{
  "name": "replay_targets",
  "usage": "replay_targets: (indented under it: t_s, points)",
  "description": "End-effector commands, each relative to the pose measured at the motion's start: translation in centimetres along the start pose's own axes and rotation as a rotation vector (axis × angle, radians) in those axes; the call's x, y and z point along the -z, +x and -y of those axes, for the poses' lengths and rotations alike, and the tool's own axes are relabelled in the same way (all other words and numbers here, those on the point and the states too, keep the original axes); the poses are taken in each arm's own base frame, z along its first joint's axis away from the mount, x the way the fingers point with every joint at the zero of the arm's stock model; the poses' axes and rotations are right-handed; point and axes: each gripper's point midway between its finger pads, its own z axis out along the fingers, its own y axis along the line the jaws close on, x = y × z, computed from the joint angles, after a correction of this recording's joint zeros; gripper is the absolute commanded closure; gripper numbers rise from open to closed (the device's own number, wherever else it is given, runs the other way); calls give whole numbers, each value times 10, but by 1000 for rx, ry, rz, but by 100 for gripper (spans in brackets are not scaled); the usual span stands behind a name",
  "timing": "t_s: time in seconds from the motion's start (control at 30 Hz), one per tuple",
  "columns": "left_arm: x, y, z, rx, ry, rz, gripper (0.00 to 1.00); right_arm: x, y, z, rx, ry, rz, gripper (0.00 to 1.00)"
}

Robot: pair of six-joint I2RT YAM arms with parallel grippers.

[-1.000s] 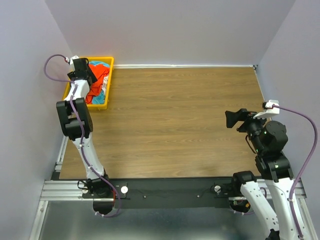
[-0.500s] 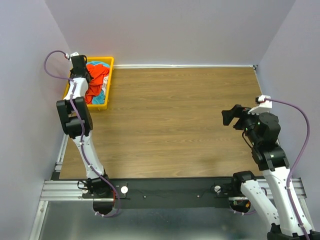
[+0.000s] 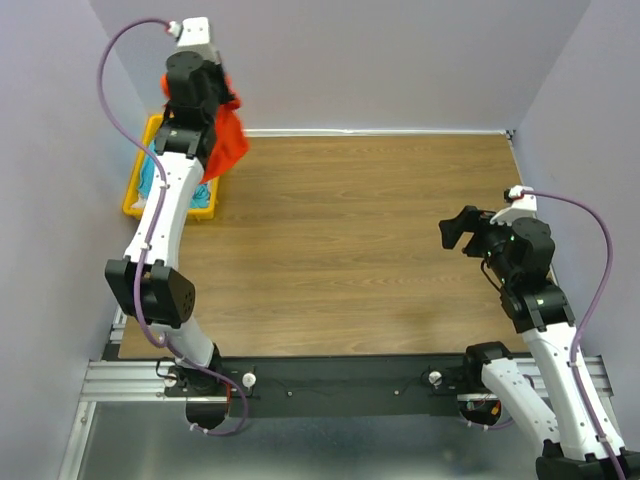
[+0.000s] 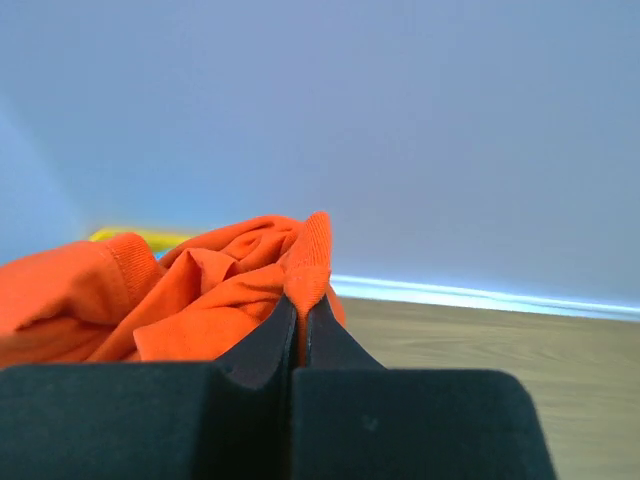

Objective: Fold and stack the t-shirts
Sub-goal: Grab the tshirt from the pile, then move the tshirt to the center of the board, then flatten the tshirt out

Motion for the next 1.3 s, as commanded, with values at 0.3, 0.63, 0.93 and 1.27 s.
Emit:
replay_targets:
  t_s: [0.3, 0.63, 0.93, 1.27]
  points:
    - [148, -72, 209, 49, 708, 164, 75, 16, -25, -16, 29, -68, 61, 0]
    - [127, 91, 132, 41, 385, -106, 27, 9, -9, -18, 43, -92, 10, 0]
    - [151, 130, 97, 70, 268, -227, 11, -22, 46, -7, -29, -50, -185, 0]
    - [160, 159, 55, -7, 94, -313, 9, -78, 125, 10, -119, 65, -542, 4]
